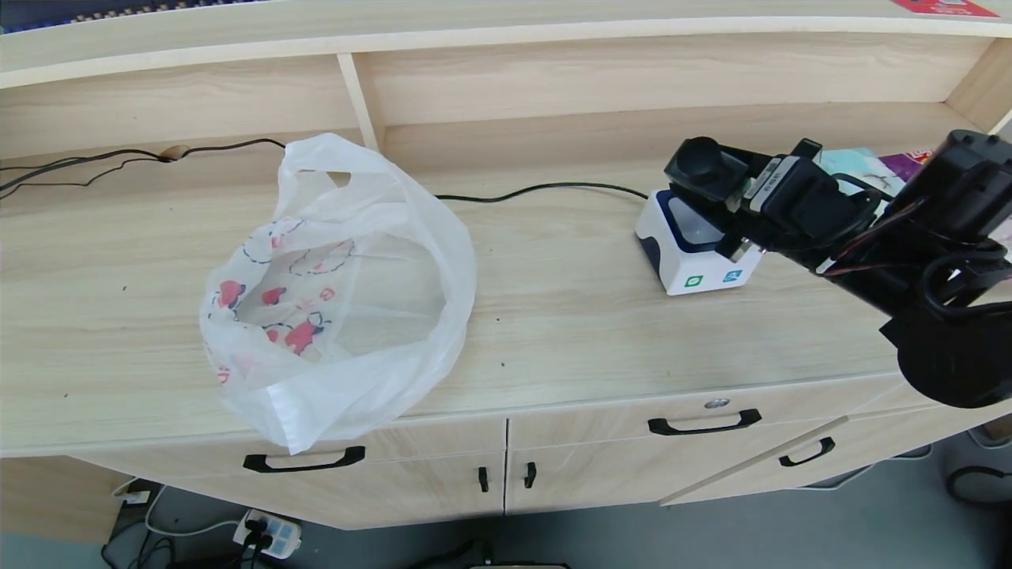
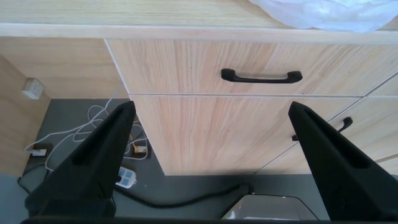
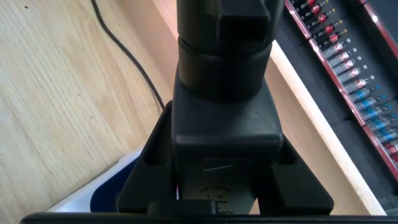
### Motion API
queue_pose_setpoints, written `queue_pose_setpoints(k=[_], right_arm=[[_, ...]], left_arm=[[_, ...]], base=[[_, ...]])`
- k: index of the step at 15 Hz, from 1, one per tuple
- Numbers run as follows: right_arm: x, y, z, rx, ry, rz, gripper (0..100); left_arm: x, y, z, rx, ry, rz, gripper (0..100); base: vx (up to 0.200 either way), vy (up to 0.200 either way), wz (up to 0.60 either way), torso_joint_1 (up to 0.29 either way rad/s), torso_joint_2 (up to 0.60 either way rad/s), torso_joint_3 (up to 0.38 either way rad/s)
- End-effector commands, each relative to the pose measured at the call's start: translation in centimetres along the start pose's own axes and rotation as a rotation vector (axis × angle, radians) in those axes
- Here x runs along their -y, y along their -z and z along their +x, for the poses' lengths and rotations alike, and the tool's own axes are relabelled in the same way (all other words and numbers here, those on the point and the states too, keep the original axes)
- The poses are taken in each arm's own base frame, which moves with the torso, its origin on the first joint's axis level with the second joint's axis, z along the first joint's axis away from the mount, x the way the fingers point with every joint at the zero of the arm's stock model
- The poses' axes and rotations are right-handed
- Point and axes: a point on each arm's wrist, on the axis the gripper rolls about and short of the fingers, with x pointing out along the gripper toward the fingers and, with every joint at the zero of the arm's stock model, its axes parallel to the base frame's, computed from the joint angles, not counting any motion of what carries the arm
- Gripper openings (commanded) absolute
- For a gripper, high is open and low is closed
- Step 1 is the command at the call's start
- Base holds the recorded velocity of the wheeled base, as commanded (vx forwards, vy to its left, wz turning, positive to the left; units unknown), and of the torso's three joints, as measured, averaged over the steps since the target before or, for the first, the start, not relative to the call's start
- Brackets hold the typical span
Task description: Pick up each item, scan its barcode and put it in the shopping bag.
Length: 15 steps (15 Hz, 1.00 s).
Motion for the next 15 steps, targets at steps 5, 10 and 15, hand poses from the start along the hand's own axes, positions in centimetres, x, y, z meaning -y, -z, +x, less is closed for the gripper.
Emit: queue_pose_setpoints(k=[5,10,15], right_arm=[[0.4,0.6,-0.1,-0.011,0.009,-0.01,0],[1.2,-0.5,-0.3,-0.001,0.039,0.01,0],[1.6,-8.8,-1.1,-0.051,0.237,0.329,0]], left_arm=[[0.0,0.0,0.0,0.001,-0.001,0.0,100],[0.0,0.0,0.0,0.001,-0.001,0.0,100],[0.0,0.0,0.0,0.001,0.001,0.003,100]], base=[[0.0,0.0,0.0,0.0,0.0,0.0],[0.0,0.0,0.0,0.0,0.0,0.0],[0.0,0.0,0.0,0.0,0.0,0.0]])
